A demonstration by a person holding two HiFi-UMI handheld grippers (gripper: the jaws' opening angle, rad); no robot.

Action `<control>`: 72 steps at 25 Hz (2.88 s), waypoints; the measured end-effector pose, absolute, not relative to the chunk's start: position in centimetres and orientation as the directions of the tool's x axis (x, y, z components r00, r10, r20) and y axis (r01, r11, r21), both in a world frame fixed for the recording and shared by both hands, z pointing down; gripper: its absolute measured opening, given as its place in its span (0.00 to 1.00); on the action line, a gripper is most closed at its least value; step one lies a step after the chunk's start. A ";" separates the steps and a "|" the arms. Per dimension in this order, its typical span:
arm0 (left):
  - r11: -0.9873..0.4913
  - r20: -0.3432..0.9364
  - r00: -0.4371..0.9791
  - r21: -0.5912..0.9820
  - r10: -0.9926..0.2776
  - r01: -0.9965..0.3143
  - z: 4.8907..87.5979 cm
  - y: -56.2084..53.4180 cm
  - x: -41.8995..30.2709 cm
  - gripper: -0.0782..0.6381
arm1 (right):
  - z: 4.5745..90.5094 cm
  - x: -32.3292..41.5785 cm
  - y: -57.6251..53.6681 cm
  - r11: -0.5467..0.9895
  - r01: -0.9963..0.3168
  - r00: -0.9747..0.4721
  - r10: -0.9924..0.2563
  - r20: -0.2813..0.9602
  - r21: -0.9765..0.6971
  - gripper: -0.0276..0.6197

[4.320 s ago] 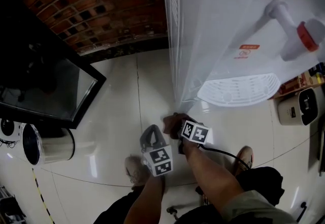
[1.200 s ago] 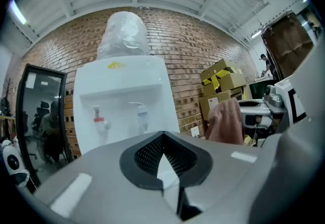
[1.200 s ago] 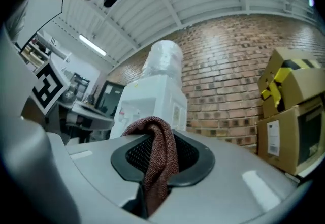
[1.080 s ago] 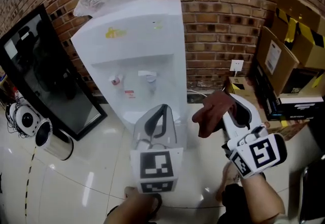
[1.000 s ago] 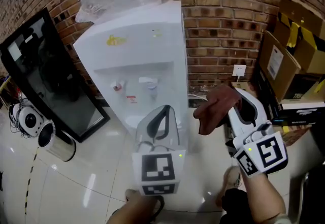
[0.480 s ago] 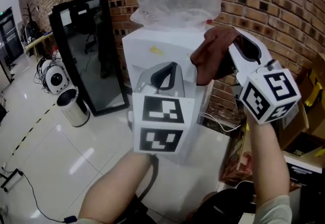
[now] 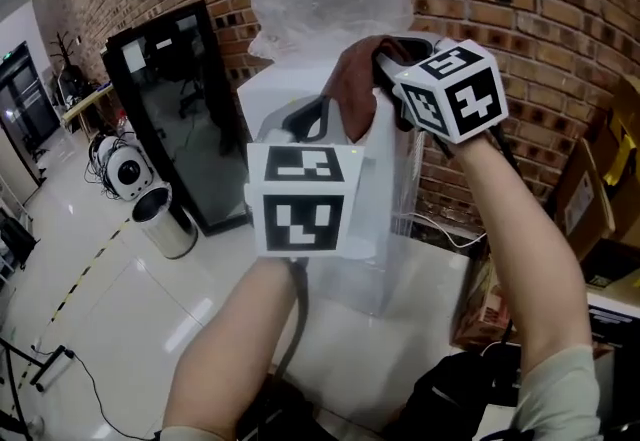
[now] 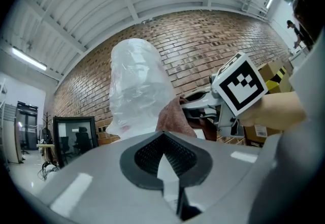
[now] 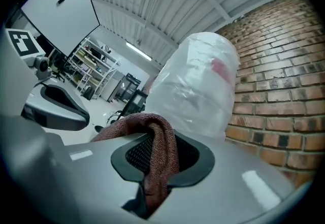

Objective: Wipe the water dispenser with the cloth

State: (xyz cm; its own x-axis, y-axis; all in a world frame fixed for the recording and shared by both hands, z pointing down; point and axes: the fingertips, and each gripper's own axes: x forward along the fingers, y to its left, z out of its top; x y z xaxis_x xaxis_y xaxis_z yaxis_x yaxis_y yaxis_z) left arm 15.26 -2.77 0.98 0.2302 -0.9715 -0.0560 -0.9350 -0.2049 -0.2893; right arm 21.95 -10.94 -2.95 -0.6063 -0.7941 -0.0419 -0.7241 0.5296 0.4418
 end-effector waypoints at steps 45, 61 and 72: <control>-0.422 0.182 0.400 -0.103 -0.898 -0.901 35.2 -2.1 18.8 0.11 | 37.1 27.1 -7.9 0.511 -0.852 -0.451 -0.828 0.333 0.114 0.17; -0.378 0.404 0.306 -0.109 -0.862 -0.919 53.0 -1.5 17.9 0.11 | 56.3 26.2 -5.8 0.581 -0.802 -0.552 -0.632 0.544 -0.140 0.17; -0.380 0.560 0.262 -0.103 -0.786 -0.919 63.3 -0.2 18.1 0.11 | 70.7 26.3 -5.3 0.483 -0.846 -0.500 -0.573 0.649 -0.225 0.17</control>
State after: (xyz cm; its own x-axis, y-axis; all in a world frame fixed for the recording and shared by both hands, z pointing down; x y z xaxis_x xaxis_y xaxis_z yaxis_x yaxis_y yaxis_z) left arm 18.11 -0.17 63.29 0.2620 -0.7857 0.5603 -0.9193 -0.3798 -0.1027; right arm 26.29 -5.31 70.71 -0.5002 -0.5730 0.6492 -0.8460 0.4832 -0.2253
